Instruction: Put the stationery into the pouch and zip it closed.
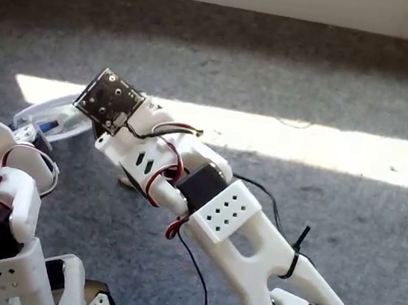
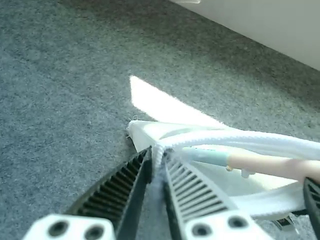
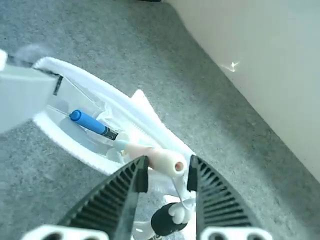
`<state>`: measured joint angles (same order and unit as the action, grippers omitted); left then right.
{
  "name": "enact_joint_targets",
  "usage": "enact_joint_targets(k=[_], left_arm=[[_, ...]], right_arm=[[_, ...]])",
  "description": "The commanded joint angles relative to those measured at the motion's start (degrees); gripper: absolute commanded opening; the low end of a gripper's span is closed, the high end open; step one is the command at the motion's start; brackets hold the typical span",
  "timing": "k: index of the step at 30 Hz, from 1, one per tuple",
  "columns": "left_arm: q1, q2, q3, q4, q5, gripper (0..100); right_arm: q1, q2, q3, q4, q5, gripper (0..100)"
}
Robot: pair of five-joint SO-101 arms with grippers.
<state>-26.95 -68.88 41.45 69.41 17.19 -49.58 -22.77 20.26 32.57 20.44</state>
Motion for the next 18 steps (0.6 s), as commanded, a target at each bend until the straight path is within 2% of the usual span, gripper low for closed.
enact_joint_targets(k=[1, 6, 18], left_arm=[[0.3, -0.8, -0.4, -1.6, -0.4, 1], [0.3, -0.8, -0.4, -1.6, -0.4, 1], [0.1, -0.8, -0.4, -1.6, -0.4, 1]], right_arm=[[1.5, -2.8, -6.0, 4.5, -3.6, 12.8], [1.5, -4.6, -10.2, 11.0, -5.2, 12.8], [-4.1, -5.6, -12.1, 11.1, -11.3, 12.4]])
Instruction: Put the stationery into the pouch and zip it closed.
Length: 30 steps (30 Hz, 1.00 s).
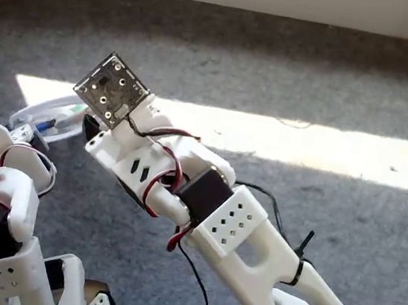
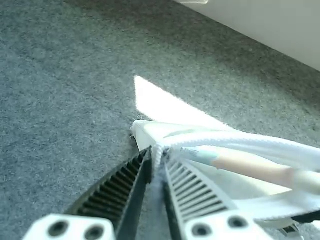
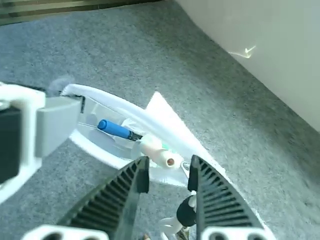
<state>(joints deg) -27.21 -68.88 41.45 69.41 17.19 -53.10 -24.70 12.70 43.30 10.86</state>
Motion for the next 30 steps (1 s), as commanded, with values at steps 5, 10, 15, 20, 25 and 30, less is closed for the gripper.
enact_joint_targets(k=[5, 10, 15, 20, 25, 30], left_arm=[[0.4, -0.8, -0.4, -1.6, -0.4, 1], [0.4, -0.8, -0.4, -1.6, -0.4, 1], [0.4, -0.8, -0.4, -1.6, -0.4, 1], [0.4, -0.8, -0.4, -1.6, -0.4, 1], [0.4, -0.8, -0.4, -1.6, -0.4, 1], [0.4, -0.8, -0.4, -1.6, -0.4, 1]], right_arm=[[3.6, -8.1, -6.5, 0.6, -5.5, 12.4], [8.2, -7.8, -7.8, 0.6, -9.4, 12.3], [8.5, -4.5, -9.0, 0.7, -10.7, 10.1], [8.3, -1.8, -17.5, 6.4, -18.8, 8.4], [6.5, 4.4, -29.6, 16.8, -25.0, 8.4], [5.4, 11.1, -41.1, 26.4, -27.5, 8.5]])
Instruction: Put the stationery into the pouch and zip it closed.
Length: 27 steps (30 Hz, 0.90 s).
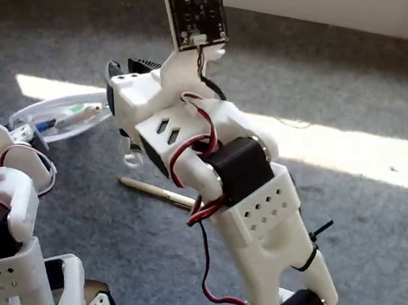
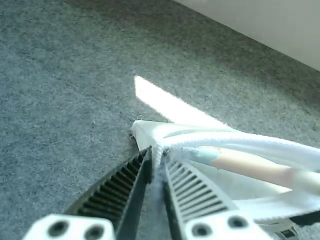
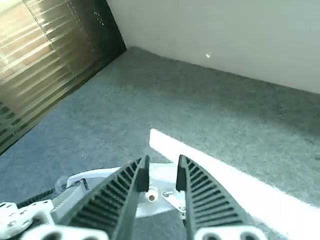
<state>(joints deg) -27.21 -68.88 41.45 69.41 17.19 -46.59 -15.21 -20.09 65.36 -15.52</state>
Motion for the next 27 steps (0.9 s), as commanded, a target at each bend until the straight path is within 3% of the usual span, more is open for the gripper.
enact_joint_targets(k=[1, 10, 16, 20, 27], left_arm=[[0.4, -0.8, -0.4, -1.6, -0.4, 1], [0.4, -0.8, -0.4, -1.6, -0.4, 1], [-1.0, -0.8, -0.5, -1.6, -0.1, 1], [-2.9, -0.8, -0.7, -1.6, 0.0, 1], [-6.8, -0.8, -0.8, -1.8, 2.7, 1]], right_arm=[[-1.3, 2.9, -10.3, 6.4, -1.1, 8.5], [0.4, 8.7, -21.7, 23.6, -0.4, 8.5], [4.3, 8.7, -21.8, 36.0, 11.8, 8.5], [8.6, 7.7, -13.6, 35.6, 16.6, 8.1], [8.7, 0.9, 4.4, 35.3, 21.8, 8.1]])
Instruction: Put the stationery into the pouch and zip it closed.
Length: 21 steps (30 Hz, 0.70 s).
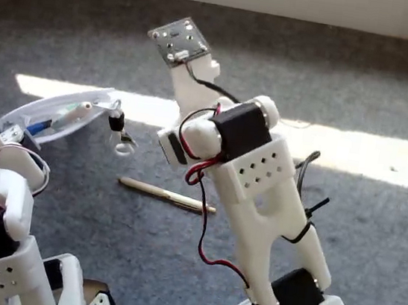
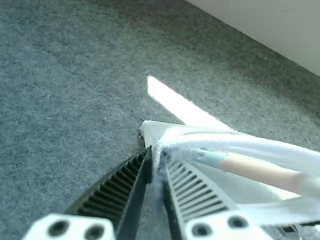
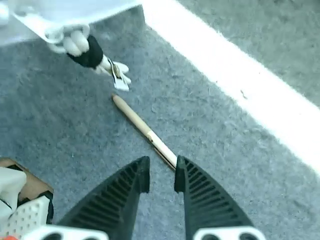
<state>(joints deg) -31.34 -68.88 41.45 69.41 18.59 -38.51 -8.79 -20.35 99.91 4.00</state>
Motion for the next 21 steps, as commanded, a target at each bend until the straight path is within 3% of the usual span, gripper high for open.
enact_joint_targets(k=[1, 15, 21], left_arm=[[-2.8, -0.8, -0.8, -2.4, 1.3, 1], [-2.7, -0.8, -0.7, -2.8, 1.3, 1], [-2.7, -0.8, -0.7, -2.8, 1.3, 1]], right_arm=[[0.6, -6.8, 7.0, -0.1, 3.0, 8.1], [-0.9, -14.5, 45.4, -35.8, 4.1, 8.5], [-4.1, -8.7, 49.3, -38.8, 4.1, 19.4]])
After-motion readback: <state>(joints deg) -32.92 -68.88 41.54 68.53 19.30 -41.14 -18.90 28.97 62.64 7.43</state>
